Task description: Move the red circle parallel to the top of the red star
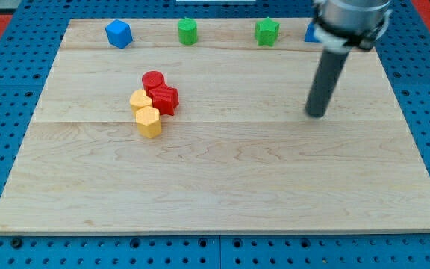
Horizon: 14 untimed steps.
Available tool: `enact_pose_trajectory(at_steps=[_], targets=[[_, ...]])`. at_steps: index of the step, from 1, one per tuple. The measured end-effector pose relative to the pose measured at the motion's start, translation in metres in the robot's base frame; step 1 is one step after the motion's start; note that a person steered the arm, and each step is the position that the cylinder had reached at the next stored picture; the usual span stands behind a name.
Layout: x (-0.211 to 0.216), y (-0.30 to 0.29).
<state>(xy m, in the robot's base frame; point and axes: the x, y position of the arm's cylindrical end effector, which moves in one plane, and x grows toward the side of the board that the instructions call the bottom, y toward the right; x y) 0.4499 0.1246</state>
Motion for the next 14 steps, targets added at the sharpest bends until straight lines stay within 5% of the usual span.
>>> enact_pose_trajectory(at_steps=[2,3,6,10,12,14], targets=[[0.068,-0.177],[0.038,-0.264],[-0.051,-0.226],[-0.075,-0.13],[-0.054,-0.264],[-0.104,-0.278]])
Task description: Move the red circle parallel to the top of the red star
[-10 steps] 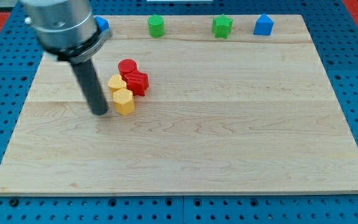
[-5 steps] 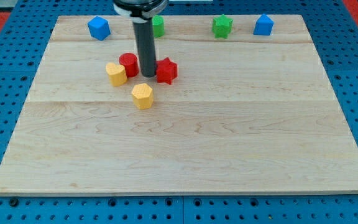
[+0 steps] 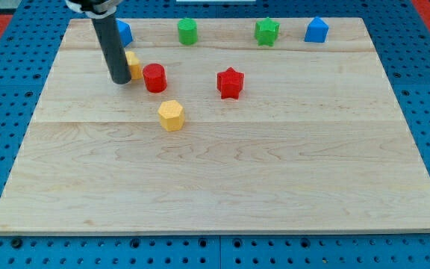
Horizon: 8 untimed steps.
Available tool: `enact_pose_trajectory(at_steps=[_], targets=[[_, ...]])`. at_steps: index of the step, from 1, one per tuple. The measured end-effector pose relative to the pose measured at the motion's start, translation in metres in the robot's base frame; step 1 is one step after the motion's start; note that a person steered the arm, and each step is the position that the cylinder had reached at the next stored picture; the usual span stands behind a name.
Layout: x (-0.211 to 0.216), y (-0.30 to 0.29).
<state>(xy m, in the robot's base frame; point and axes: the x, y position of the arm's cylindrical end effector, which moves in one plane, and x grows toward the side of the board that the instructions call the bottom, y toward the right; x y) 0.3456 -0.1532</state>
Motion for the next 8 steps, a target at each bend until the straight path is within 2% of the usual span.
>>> enact_pose_trajectory(at_steps=[2,5,7,8], targets=[[0.027,-0.013],[-0.007,0.065],[0.036,0.102],[0.018,0.096]])
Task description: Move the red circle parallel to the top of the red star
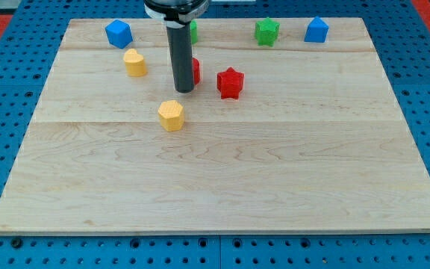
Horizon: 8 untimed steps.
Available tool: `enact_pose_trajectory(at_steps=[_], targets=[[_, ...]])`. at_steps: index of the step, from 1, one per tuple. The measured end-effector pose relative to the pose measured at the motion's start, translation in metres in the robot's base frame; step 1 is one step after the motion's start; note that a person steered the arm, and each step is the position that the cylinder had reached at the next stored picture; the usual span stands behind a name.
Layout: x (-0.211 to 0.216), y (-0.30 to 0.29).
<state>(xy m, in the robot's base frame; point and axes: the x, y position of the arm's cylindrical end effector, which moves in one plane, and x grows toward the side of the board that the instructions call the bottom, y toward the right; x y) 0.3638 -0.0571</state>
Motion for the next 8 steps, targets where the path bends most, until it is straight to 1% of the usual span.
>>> enact_pose_trajectory(at_steps=[2,3,4,5,7,8], targets=[[-0.032,0.002],[-0.032,-0.026],[-0.043,-0.045],[-0.053,-0.018],[-0.055,0.058],[-0.055,0.058]])
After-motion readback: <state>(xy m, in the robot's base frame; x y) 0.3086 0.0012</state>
